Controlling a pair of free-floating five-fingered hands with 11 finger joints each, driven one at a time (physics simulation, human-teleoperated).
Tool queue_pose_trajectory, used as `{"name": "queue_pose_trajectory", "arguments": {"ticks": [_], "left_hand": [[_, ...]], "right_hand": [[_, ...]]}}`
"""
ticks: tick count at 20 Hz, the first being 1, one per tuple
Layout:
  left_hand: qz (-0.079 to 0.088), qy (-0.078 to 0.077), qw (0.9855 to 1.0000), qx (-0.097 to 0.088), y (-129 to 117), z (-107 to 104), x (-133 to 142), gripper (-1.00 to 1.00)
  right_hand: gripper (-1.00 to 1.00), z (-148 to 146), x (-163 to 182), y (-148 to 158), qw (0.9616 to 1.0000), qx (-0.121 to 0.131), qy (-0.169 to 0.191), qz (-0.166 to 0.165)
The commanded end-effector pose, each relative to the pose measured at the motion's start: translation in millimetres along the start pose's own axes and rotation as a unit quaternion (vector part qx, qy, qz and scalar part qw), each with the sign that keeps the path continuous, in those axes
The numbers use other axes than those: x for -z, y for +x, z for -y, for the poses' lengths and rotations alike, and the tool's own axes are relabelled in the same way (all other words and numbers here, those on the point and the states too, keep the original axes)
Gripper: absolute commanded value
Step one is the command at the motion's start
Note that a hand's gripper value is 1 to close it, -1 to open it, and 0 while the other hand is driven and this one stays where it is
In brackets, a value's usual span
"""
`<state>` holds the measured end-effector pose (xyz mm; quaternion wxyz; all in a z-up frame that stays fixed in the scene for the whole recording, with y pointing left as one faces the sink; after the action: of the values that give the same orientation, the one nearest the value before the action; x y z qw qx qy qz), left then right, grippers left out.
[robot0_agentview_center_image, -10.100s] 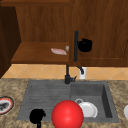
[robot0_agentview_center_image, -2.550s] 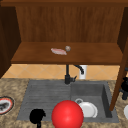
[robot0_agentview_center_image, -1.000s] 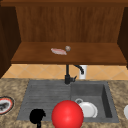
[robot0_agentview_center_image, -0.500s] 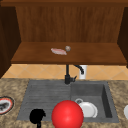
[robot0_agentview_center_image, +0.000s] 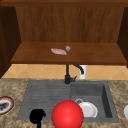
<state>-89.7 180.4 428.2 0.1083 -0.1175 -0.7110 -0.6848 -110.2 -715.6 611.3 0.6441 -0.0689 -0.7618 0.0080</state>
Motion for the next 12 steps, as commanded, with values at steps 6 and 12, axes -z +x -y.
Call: {"name": "queue_pose_trajectory", "arguments": {"ticks": [6,12], "left_hand": [[0.000,0.000,1.0000,0.000,0.0,0.0,0.0,0.00],[0.000,0.000,1.0000,0.000,0.0,0.0,0.0,0.00]], "right_hand": [[-1.00,67.2,-6.3,-54.8,0.9998,0.001,0.002,0.018],[-1.00,112.6,-9.5,-97.4,0.9997,0.000,0.005,0.022]]}}
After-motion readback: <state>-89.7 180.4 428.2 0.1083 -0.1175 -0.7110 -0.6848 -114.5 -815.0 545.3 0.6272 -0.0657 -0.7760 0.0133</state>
